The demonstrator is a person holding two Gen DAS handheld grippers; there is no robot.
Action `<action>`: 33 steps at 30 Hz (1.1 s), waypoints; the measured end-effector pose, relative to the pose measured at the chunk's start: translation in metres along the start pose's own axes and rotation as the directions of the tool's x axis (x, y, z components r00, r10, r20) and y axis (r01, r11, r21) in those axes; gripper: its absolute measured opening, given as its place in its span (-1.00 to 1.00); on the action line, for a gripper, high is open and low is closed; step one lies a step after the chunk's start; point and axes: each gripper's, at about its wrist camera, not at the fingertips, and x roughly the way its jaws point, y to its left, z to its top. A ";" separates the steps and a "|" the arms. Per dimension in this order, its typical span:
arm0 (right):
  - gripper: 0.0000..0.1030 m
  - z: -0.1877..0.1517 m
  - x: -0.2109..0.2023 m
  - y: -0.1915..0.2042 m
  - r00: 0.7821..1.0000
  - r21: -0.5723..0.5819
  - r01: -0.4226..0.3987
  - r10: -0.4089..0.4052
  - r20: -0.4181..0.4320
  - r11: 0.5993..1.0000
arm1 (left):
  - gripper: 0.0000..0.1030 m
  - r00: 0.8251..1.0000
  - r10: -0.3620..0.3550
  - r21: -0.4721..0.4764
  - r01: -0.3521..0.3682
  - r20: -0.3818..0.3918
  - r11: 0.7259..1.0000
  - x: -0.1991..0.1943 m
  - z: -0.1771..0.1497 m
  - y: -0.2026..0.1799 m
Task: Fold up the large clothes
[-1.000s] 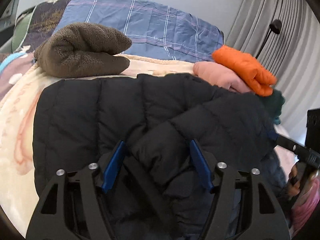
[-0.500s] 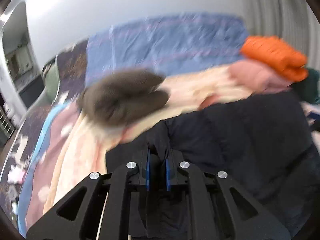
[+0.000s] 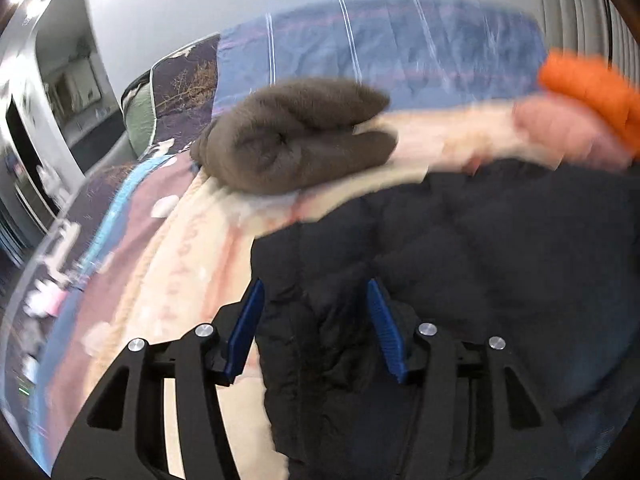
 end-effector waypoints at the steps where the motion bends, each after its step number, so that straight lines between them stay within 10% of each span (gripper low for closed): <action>1: -0.09 0.000 -0.005 -0.001 1.000 0.004 -0.004 0.004 0.023 1.000 | 0.07 0.999 -0.042 -0.023 0.043 0.023 0.999 -0.007 0.004 -0.004; 6: 0.01 0.008 -0.009 0.002 0.996 -0.011 0.078 -0.077 0.051 0.997 | 0.07 0.963 -0.259 0.030 0.257 0.072 0.966 -0.020 0.006 -0.041; 9: 0.07 0.000 0.024 -0.013 0.984 0.012 0.172 -0.171 -0.049 0.985 | 0.12 0.981 -0.180 0.138 0.188 -0.069 0.972 0.031 -0.019 -0.078; 16: 0.13 -0.014 0.034 -0.006 0.968 -0.042 0.248 -0.249 -0.015 0.968 | 0.21 0.976 -0.203 0.139 0.212 -0.075 0.967 0.060 -0.038 -0.087; 27: 0.35 -0.063 -0.078 -0.047 0.989 0.026 0.140 -0.141 0.052 0.990 | 0.52 0.985 -0.170 0.059 0.168 0.031 0.984 -0.037 -0.064 -0.015; 33: 0.32 -0.140 -0.122 -0.086 0.999 0.160 -0.019 0.026 -0.038 0.987 | 0.53 0.964 -0.239 0.000 0.241 -0.118 0.971 -0.067 -0.139 0.031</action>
